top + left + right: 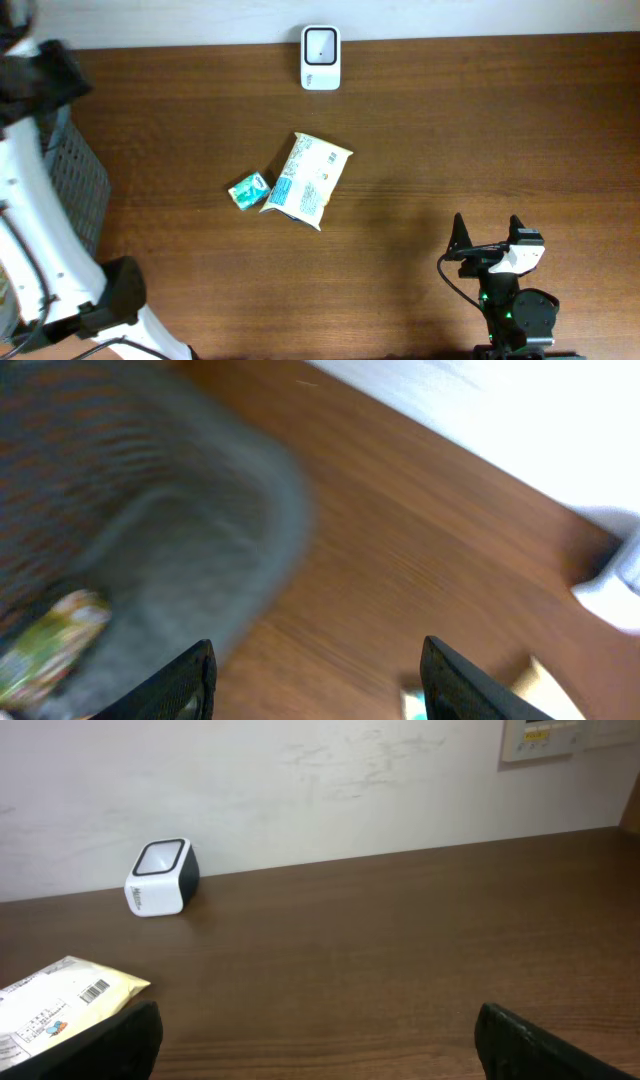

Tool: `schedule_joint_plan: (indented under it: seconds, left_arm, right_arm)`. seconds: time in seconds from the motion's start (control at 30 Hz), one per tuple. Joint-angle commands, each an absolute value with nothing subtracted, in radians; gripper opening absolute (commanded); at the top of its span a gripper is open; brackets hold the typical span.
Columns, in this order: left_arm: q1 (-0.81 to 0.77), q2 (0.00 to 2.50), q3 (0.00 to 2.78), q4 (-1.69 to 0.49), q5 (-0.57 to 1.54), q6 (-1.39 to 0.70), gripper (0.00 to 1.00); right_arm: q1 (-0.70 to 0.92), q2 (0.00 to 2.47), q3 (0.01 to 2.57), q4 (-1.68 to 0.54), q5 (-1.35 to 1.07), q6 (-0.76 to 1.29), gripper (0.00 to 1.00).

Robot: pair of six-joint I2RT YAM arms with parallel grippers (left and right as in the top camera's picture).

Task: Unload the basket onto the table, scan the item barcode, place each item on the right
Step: 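Reach into the basket and grasp the orange snack box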

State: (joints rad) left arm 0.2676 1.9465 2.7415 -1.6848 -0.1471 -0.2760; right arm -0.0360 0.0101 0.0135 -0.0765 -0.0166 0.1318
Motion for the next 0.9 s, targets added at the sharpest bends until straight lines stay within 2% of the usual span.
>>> schedule_joint_plan:
  seconds: [0.0, 0.1, 0.27, 0.4, 0.5, 0.63, 0.87]
  left_arm:
    - [0.447, 1.937, 2.728, -1.688, -0.093, -0.315, 0.63]
    - [0.573, 1.937, 2.638, -1.688, -0.067, -0.321, 0.62]
    - [0.771, 1.927, 2.291, -1.654, -0.028, -0.352, 0.54]
    - [0.875, 1.902, 2.09, -1.57, -0.02, -0.368, 0.54]
    - [0.925, 1.866, 1.946, -1.497, 0.004, -0.368, 0.54]
    - [0.95, 1.76, 1.594, -1.267, 0.022, -0.367, 0.57]
    - [0.963, 1.759, 1.225, -0.982, 0.019, -0.374, 0.61]
  right_arm:
    - [-0.04, 0.004, 0.006, -0.078, -0.008, 0.135, 0.99]
    - [-0.04, 0.004, 0.006, -0.078, -0.008, 0.135, 0.99]
    - [-0.04, 0.004, 0.006, -0.078, -0.008, 0.135, 0.99]
    - [-0.04, 0.004, 0.006, -0.078, -0.008, 0.135, 0.99]
    - [-0.04, 0.004, 0.006, -0.078, -0.008, 0.135, 0.99]
    - [-0.04, 0.004, 0.006, -0.078, -0.008, 0.135, 0.99]
    - [-0.04, 0.004, 0.006, -0.078, -0.008, 0.135, 0.99]
